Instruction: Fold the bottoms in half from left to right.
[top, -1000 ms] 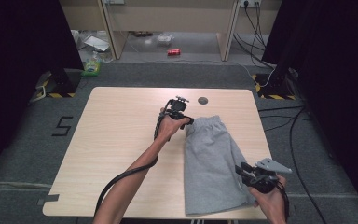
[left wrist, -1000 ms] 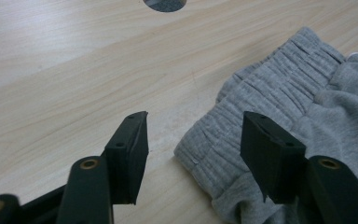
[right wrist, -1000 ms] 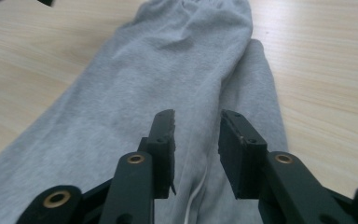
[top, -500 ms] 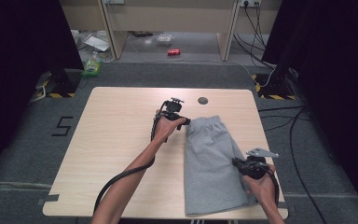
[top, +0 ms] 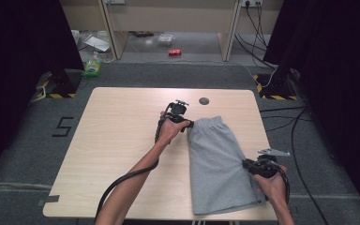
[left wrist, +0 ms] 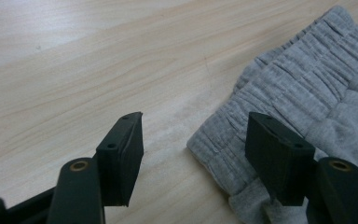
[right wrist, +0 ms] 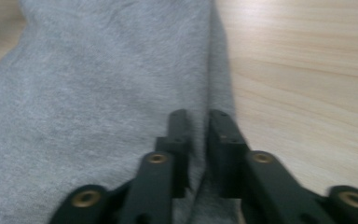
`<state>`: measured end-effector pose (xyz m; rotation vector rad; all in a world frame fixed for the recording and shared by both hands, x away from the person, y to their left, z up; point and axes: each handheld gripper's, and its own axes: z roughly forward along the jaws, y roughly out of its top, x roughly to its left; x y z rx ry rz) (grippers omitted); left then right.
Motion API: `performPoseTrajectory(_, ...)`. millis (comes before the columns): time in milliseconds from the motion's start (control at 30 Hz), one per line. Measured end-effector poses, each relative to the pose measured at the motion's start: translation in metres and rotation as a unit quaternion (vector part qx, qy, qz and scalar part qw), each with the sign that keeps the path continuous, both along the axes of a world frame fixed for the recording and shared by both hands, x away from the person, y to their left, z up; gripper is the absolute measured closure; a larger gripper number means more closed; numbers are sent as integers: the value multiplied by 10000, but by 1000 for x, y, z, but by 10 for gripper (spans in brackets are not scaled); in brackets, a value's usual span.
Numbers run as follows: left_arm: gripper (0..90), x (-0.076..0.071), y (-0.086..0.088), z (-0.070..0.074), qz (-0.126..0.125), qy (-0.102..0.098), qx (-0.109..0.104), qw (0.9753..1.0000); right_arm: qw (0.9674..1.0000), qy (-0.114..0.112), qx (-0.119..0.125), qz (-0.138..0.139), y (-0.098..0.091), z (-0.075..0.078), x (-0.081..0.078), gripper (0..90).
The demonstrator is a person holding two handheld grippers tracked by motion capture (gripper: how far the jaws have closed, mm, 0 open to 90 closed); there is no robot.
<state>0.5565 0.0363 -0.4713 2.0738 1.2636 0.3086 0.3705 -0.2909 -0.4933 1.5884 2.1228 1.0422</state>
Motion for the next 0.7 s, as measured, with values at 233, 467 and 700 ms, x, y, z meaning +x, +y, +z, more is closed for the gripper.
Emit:
performPoseTrajectory(233, 351, -3, 5, 3, -38, 16, 6, 10000, 9997, -200, -117, 122, -4, 14, -40, 598)
performPoseTrajectory(467, 350, -4, 9, 6, -8, -2, -48, 10000, 9994, 12, -180, 281, -6, 0, -65, 642)
performPoseTrajectory(700, 349, -4, 7, 0, -31, 60, -36, 10000, 9978, -183, -272, 575, -5, 2, -74, 886)
